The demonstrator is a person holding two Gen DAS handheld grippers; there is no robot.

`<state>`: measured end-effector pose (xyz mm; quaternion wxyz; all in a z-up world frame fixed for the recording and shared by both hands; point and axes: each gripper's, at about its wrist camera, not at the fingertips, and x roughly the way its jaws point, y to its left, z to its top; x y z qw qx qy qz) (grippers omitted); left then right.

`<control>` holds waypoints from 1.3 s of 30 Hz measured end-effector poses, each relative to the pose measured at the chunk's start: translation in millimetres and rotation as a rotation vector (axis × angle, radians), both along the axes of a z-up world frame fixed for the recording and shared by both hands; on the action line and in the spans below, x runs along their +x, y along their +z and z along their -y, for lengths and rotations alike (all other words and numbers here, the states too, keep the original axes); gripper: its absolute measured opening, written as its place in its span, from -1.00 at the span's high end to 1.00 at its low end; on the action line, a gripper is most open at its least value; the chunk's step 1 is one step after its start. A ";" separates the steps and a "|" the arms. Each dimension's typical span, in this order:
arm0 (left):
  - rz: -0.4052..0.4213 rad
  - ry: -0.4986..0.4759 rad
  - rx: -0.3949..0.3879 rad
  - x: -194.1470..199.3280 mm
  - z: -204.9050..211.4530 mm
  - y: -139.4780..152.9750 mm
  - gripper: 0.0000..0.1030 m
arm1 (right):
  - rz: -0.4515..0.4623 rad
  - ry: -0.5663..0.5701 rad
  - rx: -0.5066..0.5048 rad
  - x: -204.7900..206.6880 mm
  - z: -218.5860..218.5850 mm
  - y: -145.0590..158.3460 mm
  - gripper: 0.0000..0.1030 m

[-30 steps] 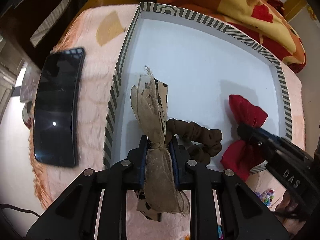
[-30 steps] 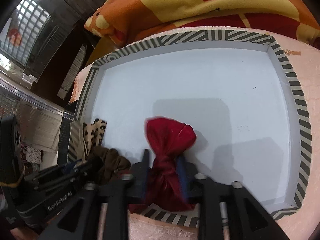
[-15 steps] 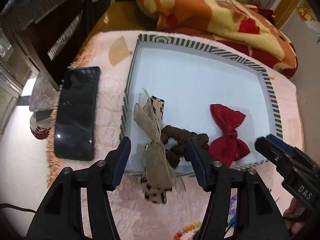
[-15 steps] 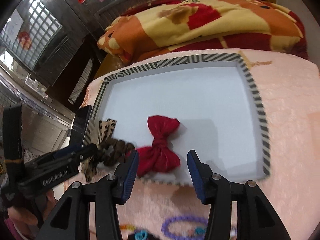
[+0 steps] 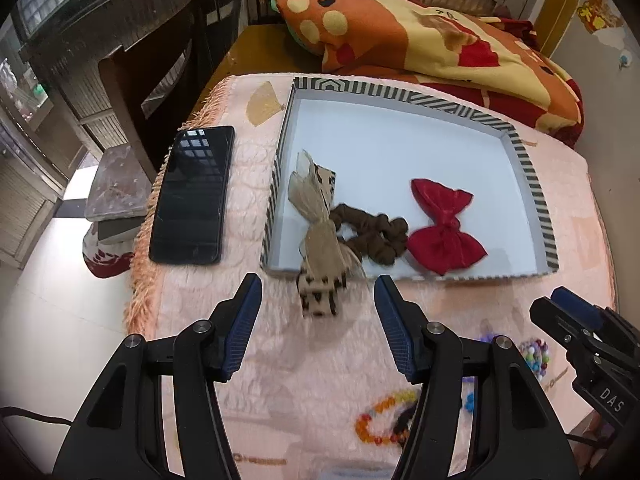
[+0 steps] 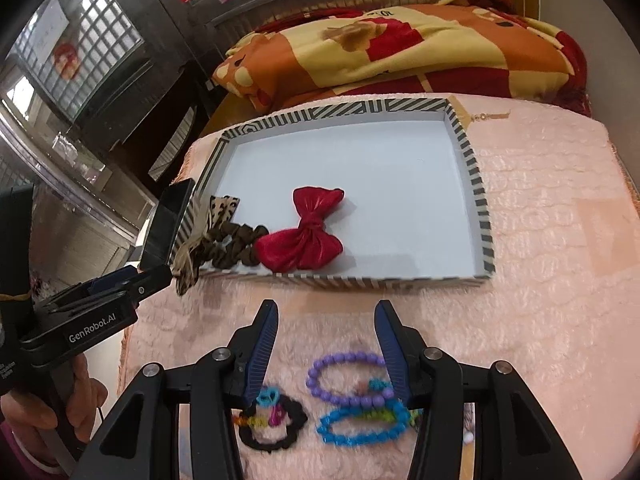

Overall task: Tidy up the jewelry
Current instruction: 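Move both tools back toward the remaining hair ties and bracelets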

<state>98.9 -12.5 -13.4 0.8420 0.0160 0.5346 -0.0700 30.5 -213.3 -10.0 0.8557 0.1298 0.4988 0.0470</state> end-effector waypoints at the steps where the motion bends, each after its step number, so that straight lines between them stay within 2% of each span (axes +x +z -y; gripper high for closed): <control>1: 0.003 0.000 0.000 -4.2 0.8 0.7 -0.13 | 0.001 0.002 0.001 -4.0 0.3 0.5 0.07; 17: -0.009 0.028 -0.011 -59.1 4.5 2.8 -0.13 | 0.010 0.053 -0.027 -49.2 -0.2 3.6 0.05; 21: -0.006 0.038 -0.016 -66.4 4.0 4.7 -0.14 | 0.026 0.060 -0.035 -54.3 -2.6 7.3 -0.15; 34: -0.008 0.043 -0.022 -84.4 6.7 7.6 -0.14 | 0.032 0.075 -0.042 -67.0 -0.6 10.3 -0.16; 39: -0.055 0.066 -0.077 -88.0 -3.9 6.1 -0.14 | 0.017 0.099 -0.023 -75.0 3.6 3.2 -0.16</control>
